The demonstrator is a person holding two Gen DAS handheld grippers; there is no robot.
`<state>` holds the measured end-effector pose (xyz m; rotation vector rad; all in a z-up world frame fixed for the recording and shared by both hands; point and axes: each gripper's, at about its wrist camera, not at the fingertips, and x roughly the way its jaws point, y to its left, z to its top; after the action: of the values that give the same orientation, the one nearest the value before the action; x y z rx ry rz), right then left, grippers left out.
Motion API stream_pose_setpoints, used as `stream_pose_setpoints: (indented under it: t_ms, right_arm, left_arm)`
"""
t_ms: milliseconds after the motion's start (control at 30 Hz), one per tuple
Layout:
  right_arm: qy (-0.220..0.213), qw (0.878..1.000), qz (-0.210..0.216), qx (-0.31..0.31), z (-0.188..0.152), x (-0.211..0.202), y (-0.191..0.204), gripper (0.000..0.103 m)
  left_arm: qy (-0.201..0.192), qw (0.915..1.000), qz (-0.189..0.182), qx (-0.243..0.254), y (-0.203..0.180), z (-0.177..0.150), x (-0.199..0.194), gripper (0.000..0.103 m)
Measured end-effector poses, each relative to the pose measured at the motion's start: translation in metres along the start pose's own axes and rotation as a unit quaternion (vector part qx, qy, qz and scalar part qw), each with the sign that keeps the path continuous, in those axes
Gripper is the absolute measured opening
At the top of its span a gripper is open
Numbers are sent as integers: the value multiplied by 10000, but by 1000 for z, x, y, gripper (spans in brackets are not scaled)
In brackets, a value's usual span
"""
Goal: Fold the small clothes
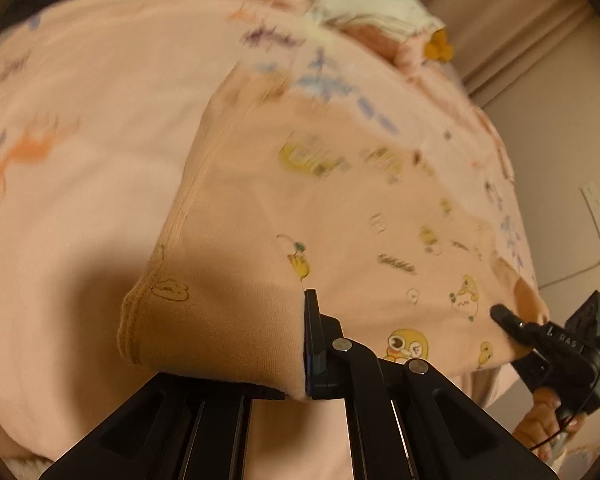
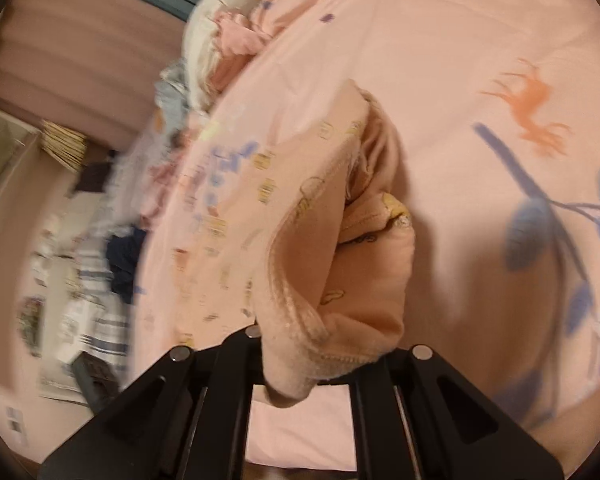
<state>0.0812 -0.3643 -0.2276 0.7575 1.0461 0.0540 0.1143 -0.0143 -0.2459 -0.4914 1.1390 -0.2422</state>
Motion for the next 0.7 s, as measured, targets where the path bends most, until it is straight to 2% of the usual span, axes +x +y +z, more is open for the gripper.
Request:
stream_pose_setpoints:
  t_ms: [100,167,233,300,367,400,533,700]
  right_arm:
    - [226,9983,-521,-97,-2,16,0,14]
    - [197,9966,-777,-174,-4,18,2,15]
    - [100,9938,-1044,-358,-6,13,7,15]
    - [15,9872,-1504,-527,-8,7,9,18]
    - [-11,9807,-1861,-592,-9,2,7,30]
    - [-21,9792,-1954,-543,-8,-1,3,32]
    - [-64,9810,-1917,-292,-10,-8,-13,33]
    - [-158,9811,-1905,-299,-14,-5,-12,36]
  left_arm:
    - [68,9994,-178,-275,9,4,2,3]
    - [84,9991,-188,-363,11,4,-3,3]
    - [-9,10000,59,-75,6,1,-9,3]
    - [-81,9994,305,157,2,-5,-11,3]
    - [-69,9987,476,169,2,-9,-10,3]
    - [-100,9983,542,168,2,-10,-10,3]
    - [-167,9963,755,375,-5,-14,-8,4]
    - [-353,9939,897,540,-8,-20,-10,8]
